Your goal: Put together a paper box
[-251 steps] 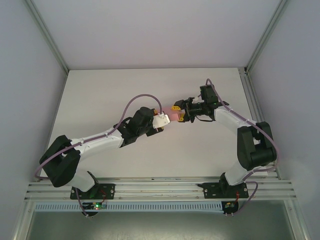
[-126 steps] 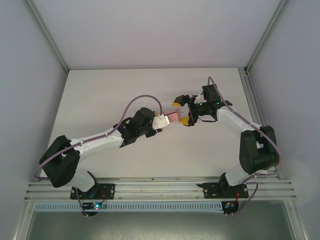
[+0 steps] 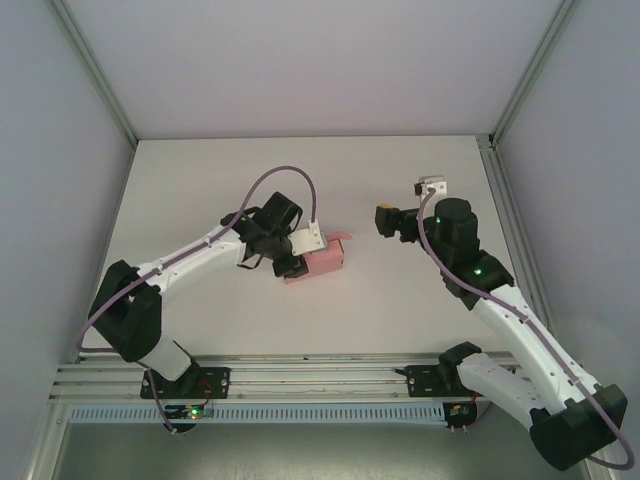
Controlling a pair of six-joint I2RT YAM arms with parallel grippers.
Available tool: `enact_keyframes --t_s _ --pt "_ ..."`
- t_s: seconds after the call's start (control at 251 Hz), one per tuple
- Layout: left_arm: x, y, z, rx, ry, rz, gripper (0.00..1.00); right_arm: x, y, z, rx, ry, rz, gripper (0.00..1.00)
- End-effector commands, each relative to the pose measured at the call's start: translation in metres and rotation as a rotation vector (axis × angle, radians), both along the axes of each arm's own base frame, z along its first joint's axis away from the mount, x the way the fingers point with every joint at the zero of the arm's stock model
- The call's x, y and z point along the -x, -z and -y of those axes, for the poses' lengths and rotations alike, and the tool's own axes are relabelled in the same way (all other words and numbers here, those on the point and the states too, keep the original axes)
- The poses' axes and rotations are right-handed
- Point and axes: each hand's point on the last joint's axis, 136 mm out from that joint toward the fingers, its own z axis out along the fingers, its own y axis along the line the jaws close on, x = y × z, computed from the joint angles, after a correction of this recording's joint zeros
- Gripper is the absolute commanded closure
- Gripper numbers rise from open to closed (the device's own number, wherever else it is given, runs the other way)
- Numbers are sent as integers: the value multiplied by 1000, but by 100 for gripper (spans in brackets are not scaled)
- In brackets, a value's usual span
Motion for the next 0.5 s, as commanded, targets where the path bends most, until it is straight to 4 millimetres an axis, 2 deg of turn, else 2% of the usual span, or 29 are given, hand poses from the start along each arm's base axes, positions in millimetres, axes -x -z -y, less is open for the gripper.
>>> enact_keyframes --t_s 0.0,0.104,0.184,0.395,0.495 --pt "45 -9 -5 50 171 -209 58 26 6 -58 -56 -368 -9 2" --pt "39 -5 -8 31 171 -215 59 43 25 -81 -11 -511 -89 2" --pt "36 -4 -8 21 170 -222 59 49 41 -93 30 -577 -167 7" --pt "23 1 -8 4 149 -179 59 48 77 -104 170 -631 -324 30" --pt "21 3 -8 -9 142 -179 59 50 96 -106 251 -651 -399 33"
